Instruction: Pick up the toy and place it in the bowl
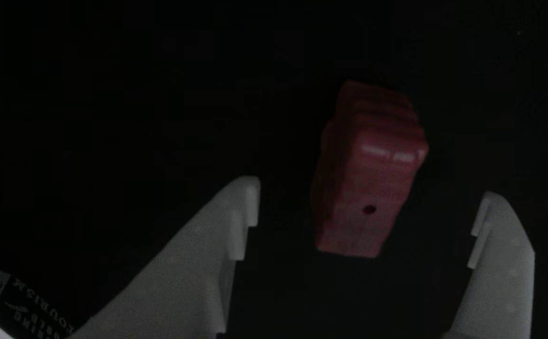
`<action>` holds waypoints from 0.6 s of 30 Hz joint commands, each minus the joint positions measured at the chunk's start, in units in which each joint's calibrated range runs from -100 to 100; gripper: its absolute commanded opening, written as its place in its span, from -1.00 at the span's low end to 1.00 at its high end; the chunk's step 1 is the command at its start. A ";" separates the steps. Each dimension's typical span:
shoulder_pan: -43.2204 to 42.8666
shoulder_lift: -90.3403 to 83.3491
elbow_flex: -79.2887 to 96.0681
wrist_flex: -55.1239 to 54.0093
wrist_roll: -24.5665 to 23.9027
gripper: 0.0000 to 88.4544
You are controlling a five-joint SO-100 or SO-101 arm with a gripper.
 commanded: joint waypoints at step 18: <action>0.29 5.01 -1.24 -4.37 -0.28 -0.31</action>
